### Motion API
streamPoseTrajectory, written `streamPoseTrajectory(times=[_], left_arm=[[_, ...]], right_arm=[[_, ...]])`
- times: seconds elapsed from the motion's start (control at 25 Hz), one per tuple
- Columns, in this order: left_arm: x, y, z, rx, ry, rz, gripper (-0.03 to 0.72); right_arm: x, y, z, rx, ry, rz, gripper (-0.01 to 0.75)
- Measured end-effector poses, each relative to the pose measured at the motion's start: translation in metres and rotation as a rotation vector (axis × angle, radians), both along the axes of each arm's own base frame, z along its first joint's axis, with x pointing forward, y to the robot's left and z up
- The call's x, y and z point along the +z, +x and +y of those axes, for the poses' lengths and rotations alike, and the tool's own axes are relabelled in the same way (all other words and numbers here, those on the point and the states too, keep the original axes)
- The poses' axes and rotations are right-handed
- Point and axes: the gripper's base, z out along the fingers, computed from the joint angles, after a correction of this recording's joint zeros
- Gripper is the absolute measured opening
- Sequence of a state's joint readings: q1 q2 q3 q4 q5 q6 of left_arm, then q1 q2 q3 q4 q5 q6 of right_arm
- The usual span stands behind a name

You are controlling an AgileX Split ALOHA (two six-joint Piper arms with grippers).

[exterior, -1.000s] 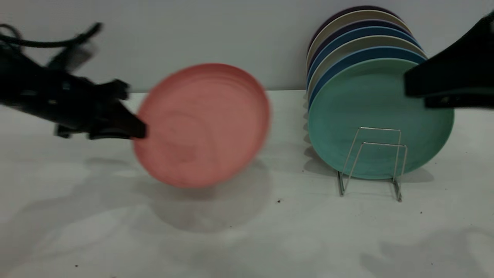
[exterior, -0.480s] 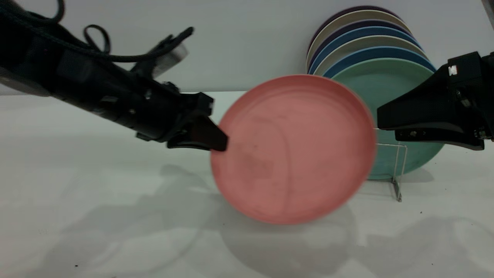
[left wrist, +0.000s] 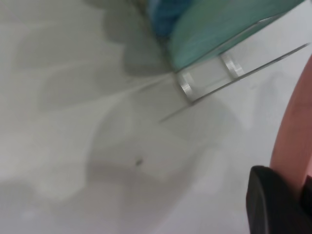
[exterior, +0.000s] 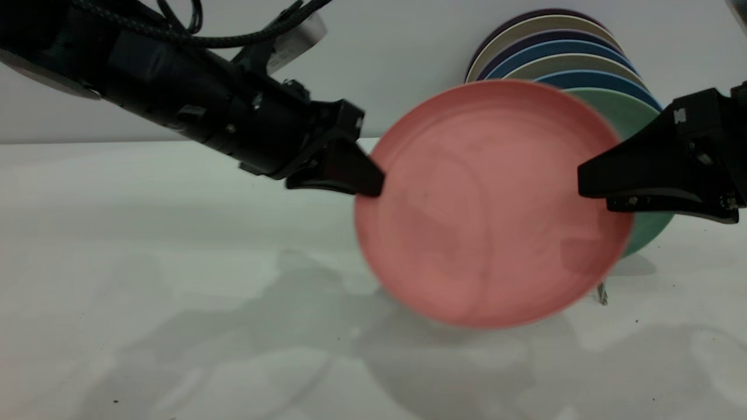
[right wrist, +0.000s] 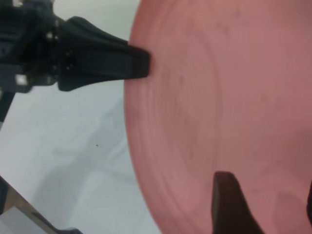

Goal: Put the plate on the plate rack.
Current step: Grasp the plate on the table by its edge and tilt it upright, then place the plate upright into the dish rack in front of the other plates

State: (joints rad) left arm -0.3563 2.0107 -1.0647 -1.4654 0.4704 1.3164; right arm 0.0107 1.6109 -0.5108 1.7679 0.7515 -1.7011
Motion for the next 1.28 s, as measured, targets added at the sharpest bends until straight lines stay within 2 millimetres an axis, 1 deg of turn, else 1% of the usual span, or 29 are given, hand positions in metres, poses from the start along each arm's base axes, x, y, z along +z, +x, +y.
streamPoseTrajectory(times=[0.12, 0.48, 0.64, 0.92, 1.0, 1.08, 1.2, 1.28], left_arm=[[-0.005, 0.0, 0.007, -0.016, 0.048, 0.018, 0.017], [-0.007, 0.0, 0.009, -0.016, 0.074, 0.012, 0.014], [-0.005, -0.003, 0.007, -0.045, 0.039, 0.033, 0.014], [0.003, -0.008, -0.001, -0.107, -0.081, 0.045, 0.016], [0.005, -0.008, -0.003, -0.137, -0.106, 0.021, 0.018], [0.008, -0.009, -0.005, -0.171, -0.135, -0.013, 0.021], [0.013, -0.01, -0.008, -0.228, -0.182, -0.079, 0.026], [0.015, -0.009, -0.01, -0.249, -0.203, -0.123, 0.031]], right_arm=[[0.002, 0.0, 0.0, 0.0, 0.0, -0.006, 0.405], [-0.001, 0.001, -0.003, -0.03, -0.039, 0.01, 0.405], [-0.003, 0.001, -0.006, -0.047, -0.069, 0.017, 0.405], [-0.003, 0.001, -0.005, -0.048, -0.063, 0.018, 0.402], [-0.002, 0.001, -0.004, -0.044, -0.045, 0.02, 0.378], [-0.001, 0.001, -0.003, -0.033, -0.021, 0.017, 0.334], [0.002, 0.0, 0.0, -0.015, 0.011, 0.011, 0.242], [0.002, -0.001, 0.001, -0.012, 0.024, 0.014, 0.163]])
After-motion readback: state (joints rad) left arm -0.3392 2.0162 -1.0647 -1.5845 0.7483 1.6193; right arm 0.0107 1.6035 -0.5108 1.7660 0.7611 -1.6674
